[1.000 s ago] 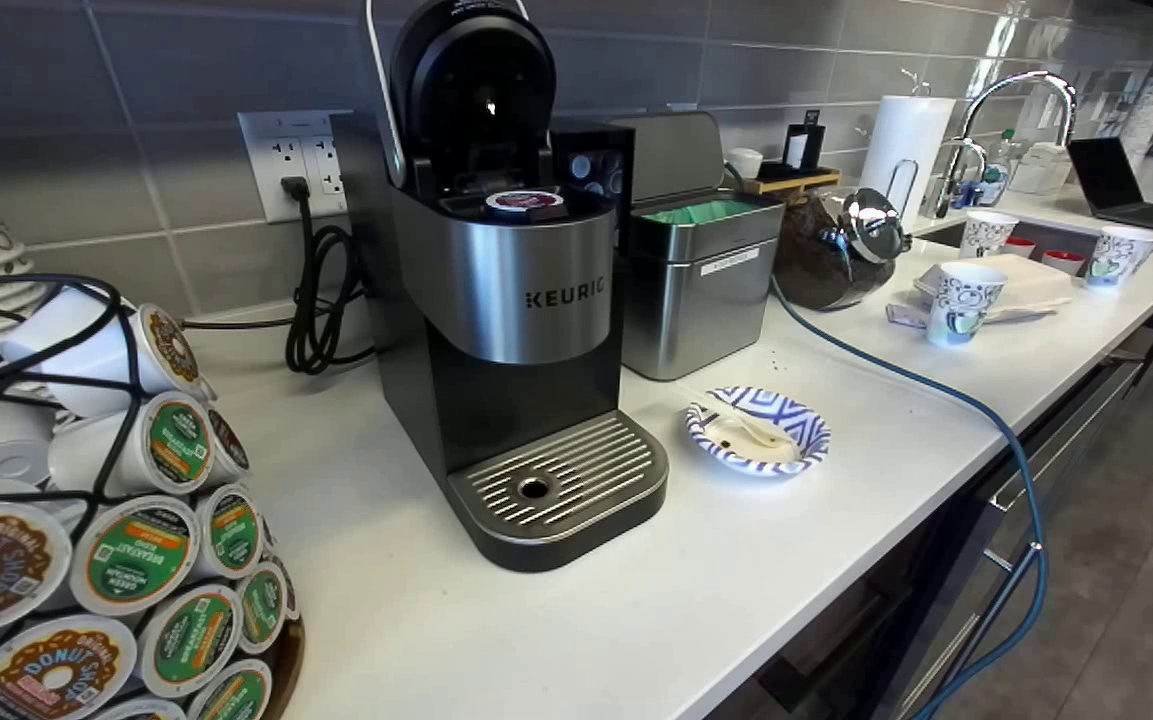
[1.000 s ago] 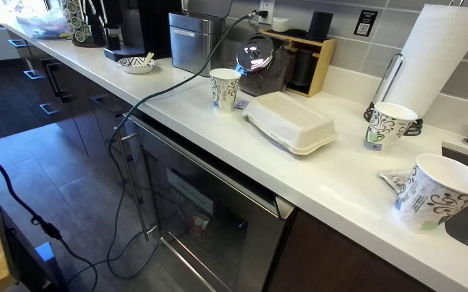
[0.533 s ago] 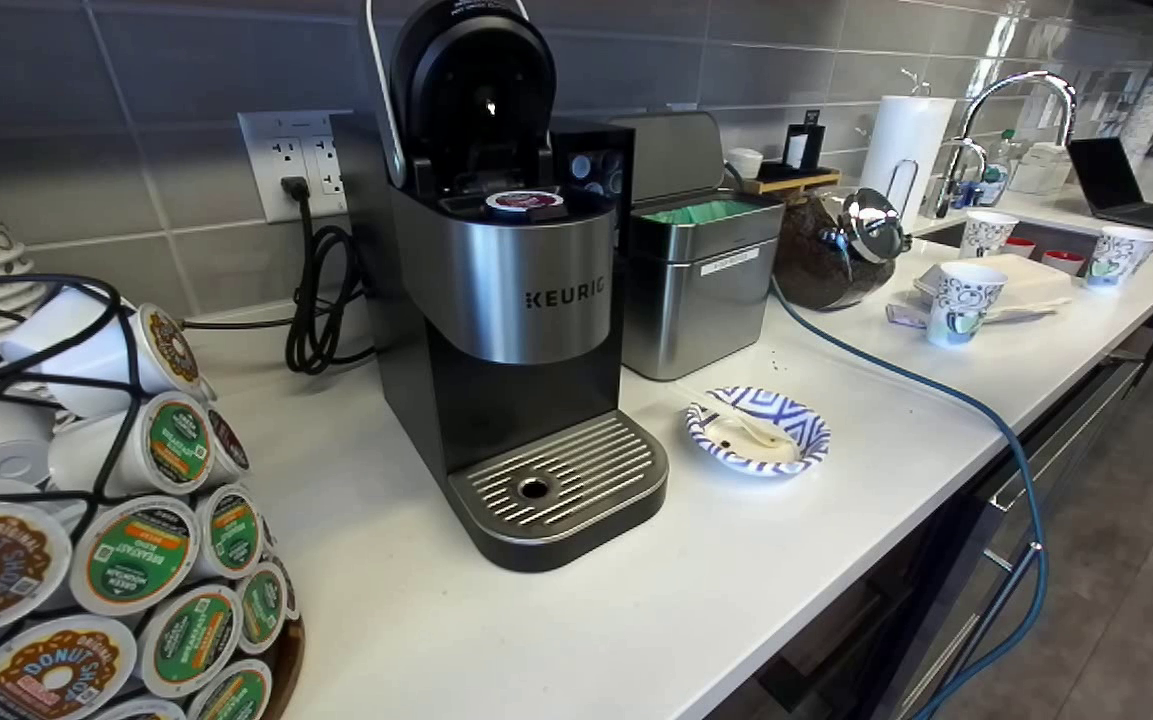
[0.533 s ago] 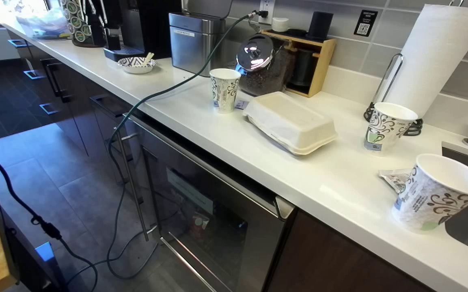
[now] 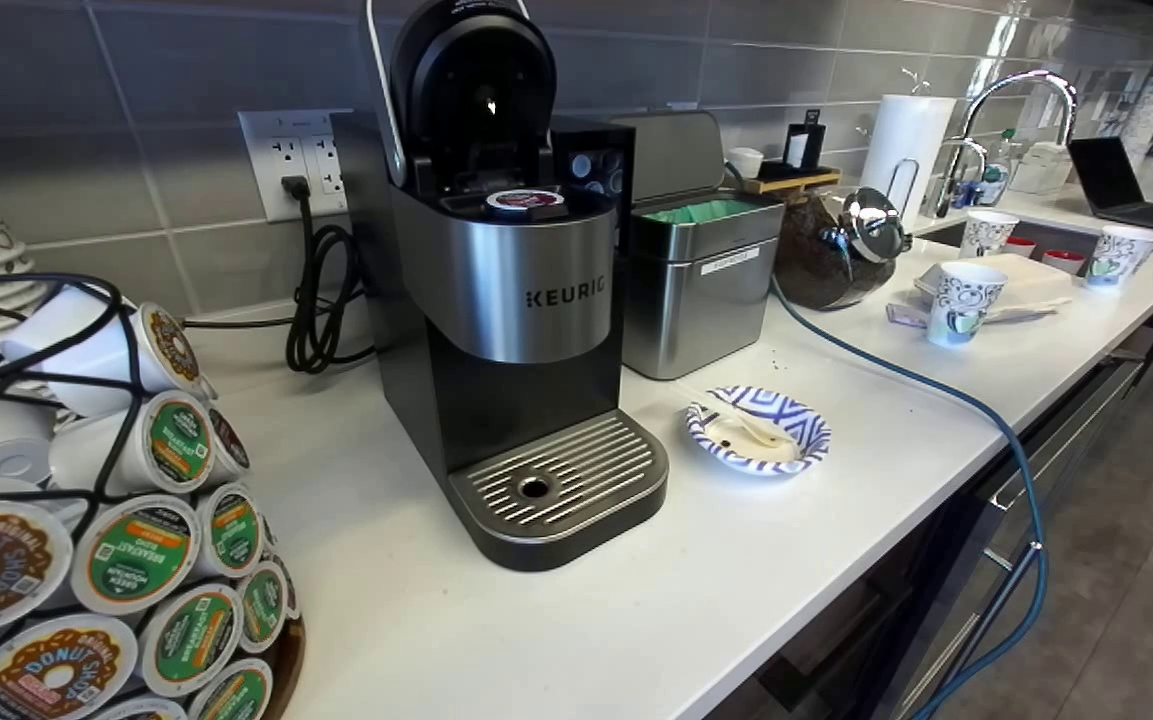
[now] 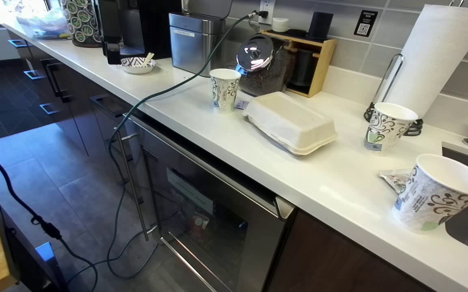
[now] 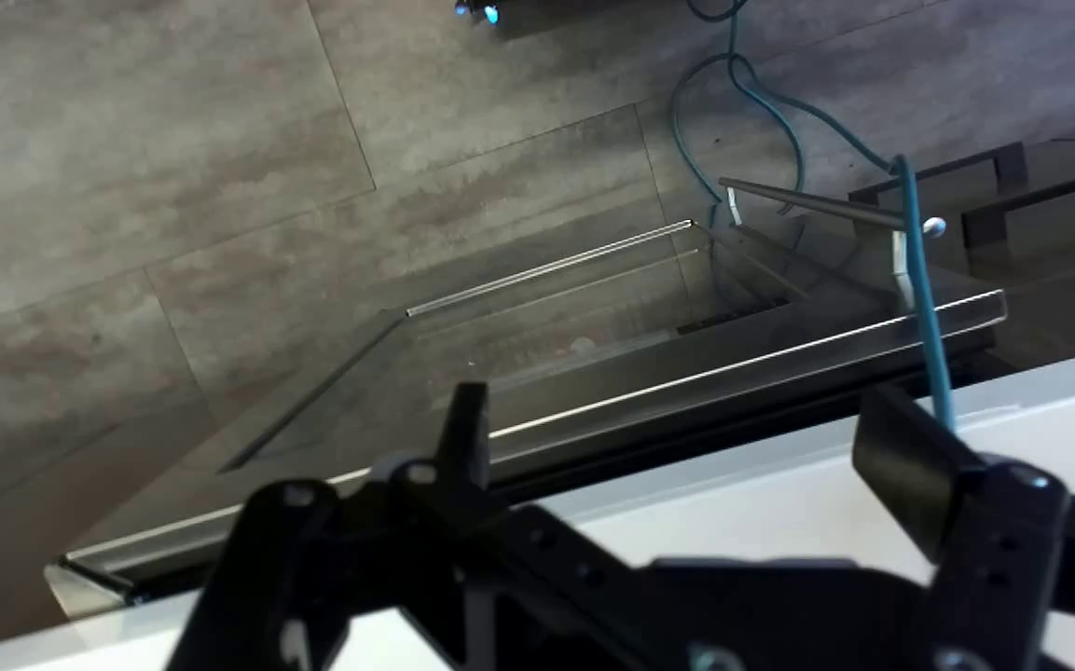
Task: Open the lid of the disposable plate
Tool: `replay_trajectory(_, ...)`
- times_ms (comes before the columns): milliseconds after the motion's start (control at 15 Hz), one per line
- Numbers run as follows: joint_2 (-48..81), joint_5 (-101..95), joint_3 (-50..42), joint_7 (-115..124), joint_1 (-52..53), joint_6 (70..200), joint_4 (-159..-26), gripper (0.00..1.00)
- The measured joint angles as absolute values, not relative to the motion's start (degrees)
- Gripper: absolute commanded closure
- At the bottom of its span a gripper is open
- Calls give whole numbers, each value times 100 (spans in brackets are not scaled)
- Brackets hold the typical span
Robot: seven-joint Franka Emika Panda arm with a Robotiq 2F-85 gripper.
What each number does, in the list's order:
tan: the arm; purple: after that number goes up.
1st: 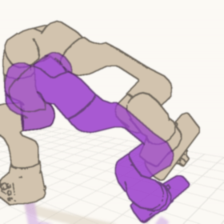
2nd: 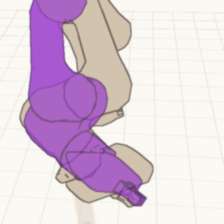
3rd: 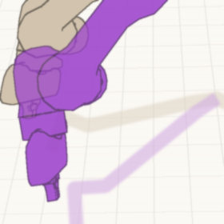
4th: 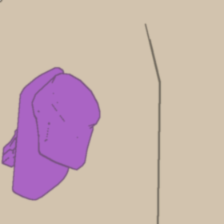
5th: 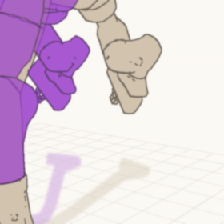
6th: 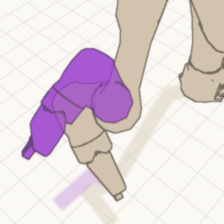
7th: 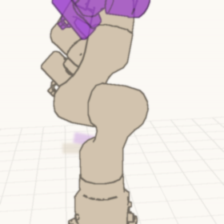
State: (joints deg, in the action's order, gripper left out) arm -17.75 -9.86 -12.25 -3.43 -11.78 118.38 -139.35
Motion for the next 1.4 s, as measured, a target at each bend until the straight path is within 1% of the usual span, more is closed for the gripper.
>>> replay_trajectory(267, -968, -481, -1819, -348, -1513, 11842, -13480, 0)
replay_trajectory(467, -396, 63, -2079, -348, -1711, 11796, -12967, 0)
replay_trajectory(733, -242, 205, -2070, -259, -1739, 11703, -12754, 0)
replay_trajectory(1067, -168, 1089, -1988, 562, -1747, 11023, -12490, 0)
replay_trajectory(1400, 312, 1706, -2087, 1370, -1914, 10968, -12104, 0)
